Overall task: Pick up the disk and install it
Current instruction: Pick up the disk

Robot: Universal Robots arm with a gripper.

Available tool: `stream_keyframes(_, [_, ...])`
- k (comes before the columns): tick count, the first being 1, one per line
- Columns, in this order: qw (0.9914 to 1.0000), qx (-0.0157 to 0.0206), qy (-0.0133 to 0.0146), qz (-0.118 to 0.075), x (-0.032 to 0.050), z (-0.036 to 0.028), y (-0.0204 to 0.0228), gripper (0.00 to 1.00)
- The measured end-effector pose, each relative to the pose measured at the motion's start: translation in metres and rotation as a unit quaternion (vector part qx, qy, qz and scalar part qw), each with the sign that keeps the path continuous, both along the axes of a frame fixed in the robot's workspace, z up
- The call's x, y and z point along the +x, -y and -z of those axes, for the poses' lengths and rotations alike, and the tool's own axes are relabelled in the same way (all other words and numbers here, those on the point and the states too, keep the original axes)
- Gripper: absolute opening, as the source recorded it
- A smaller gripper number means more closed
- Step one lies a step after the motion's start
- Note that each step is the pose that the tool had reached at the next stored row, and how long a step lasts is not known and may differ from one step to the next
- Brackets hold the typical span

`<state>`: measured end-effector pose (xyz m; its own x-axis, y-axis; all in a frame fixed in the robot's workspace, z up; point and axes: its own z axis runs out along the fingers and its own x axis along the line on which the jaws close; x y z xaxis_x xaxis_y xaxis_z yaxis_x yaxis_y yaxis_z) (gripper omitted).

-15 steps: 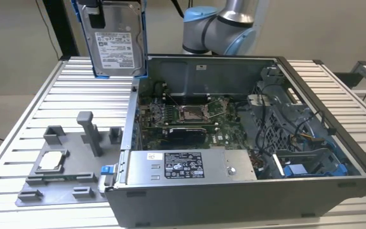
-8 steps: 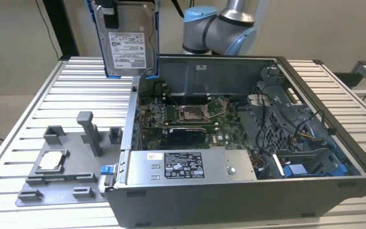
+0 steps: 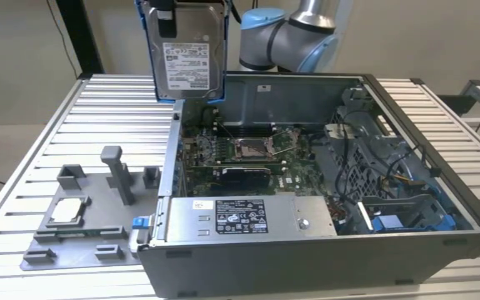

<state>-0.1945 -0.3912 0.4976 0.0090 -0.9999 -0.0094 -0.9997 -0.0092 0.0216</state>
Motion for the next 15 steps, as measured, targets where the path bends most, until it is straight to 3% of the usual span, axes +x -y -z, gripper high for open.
stream_keyframes(15, [1.0,0.0,0.0,0.0,0.0476,0.0,0.0,0.0])
